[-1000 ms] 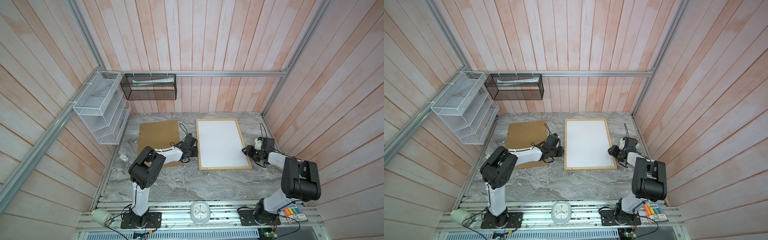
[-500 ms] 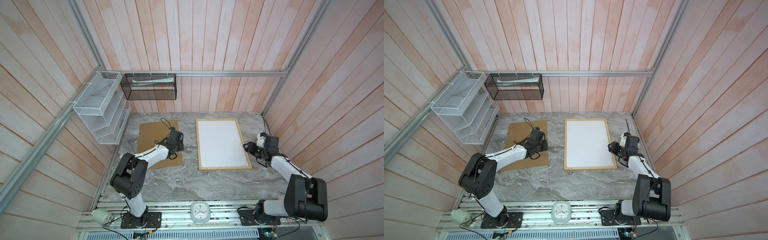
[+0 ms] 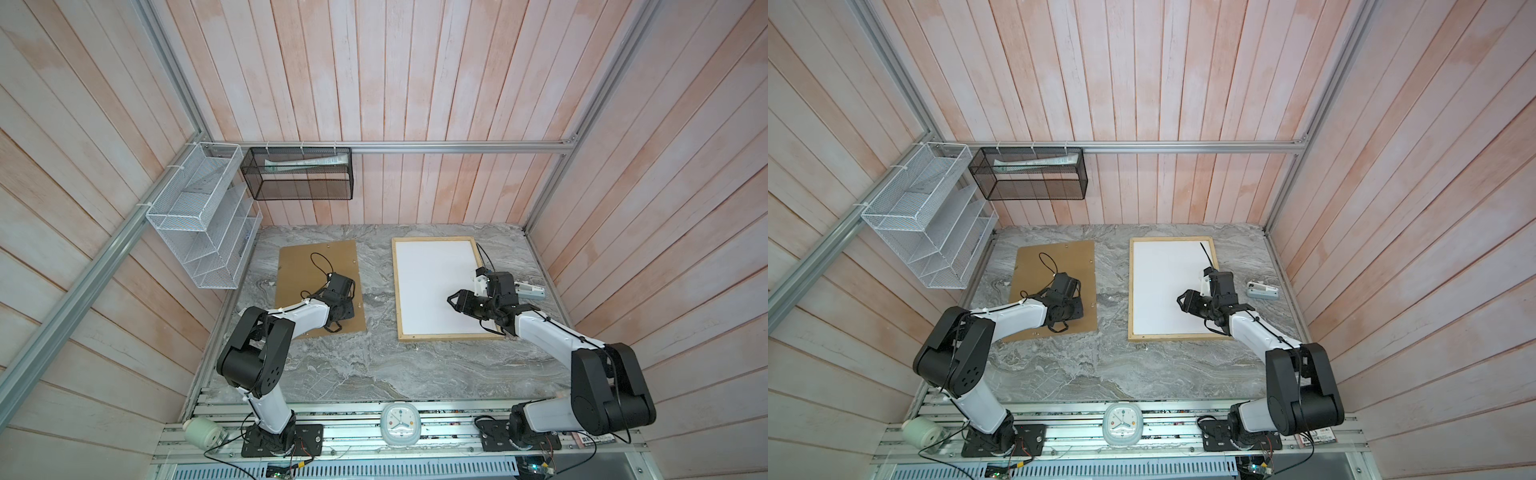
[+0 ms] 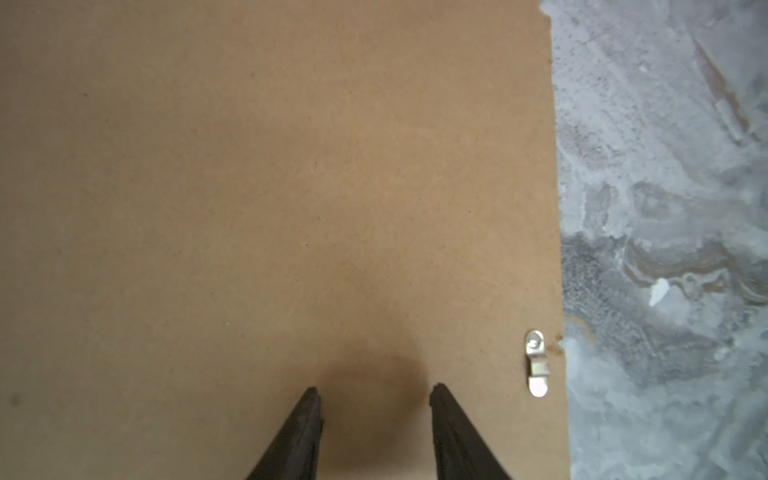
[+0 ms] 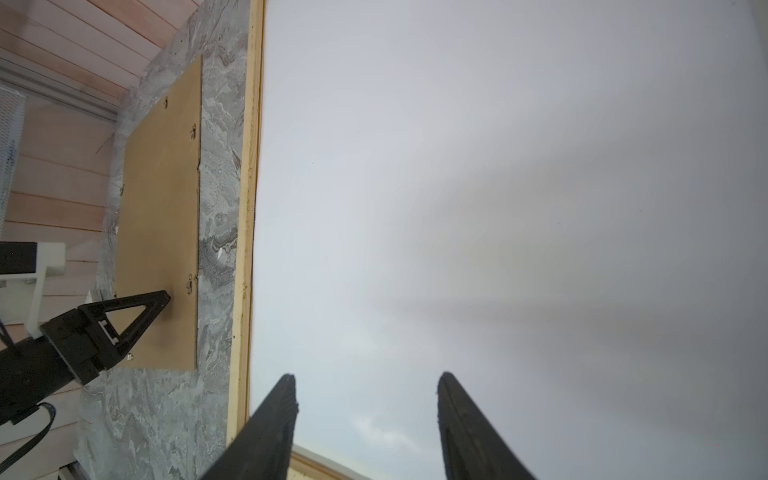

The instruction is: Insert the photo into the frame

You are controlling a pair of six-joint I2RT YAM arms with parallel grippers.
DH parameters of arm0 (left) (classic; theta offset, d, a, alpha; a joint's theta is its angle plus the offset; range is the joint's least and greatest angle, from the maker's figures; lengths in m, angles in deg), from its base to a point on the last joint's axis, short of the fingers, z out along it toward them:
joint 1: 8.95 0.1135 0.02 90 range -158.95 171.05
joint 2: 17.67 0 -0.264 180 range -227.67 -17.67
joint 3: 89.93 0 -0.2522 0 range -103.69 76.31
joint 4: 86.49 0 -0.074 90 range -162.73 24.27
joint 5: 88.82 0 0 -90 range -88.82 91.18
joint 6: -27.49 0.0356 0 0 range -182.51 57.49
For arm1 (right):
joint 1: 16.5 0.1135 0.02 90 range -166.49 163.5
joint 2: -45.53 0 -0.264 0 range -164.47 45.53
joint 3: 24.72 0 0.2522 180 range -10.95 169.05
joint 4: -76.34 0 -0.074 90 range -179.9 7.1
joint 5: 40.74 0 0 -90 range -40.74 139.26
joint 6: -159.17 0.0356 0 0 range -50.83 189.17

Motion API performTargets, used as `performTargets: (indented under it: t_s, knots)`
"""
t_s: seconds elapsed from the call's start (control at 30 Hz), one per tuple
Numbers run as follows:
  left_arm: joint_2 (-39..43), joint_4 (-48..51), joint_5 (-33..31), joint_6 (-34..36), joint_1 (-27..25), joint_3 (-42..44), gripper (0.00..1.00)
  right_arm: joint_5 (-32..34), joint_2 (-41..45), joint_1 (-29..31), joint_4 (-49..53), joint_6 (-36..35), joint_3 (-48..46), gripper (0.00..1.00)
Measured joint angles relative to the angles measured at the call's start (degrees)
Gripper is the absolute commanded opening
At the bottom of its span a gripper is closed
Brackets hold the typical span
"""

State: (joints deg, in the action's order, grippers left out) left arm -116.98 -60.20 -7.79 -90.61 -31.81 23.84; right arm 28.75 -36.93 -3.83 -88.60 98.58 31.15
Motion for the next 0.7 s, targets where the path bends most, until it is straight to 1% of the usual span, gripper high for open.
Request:
performTargets:
  t_s: [0.17,0.43,0.57,0.7]
  knots:
    - [-0.13,-1.36,1.92,-0.57,-1.68,0.07,0.45,0.09,-3.72,3.67,-1.22,1.27,2.29,0.56]
    - [-2.84,-6.71,5.66,-1.92,-5.35,-1.27,0.44,0.04,-12.46,13.75,-4.46,3.67,9.33,0.55]
    - [-4.04,-8.46,6.84,-2.23,-6.27,-2.19,0.44,0.0,-17.31,18.29,-5.09,4.48,13.35,0.55]
    - [-4.15,-9.46,8.55,-2.36,-6.54,-2.19,0.44,0.0,-20.52,21.22,-5.46,5.07,16.39,0.55]
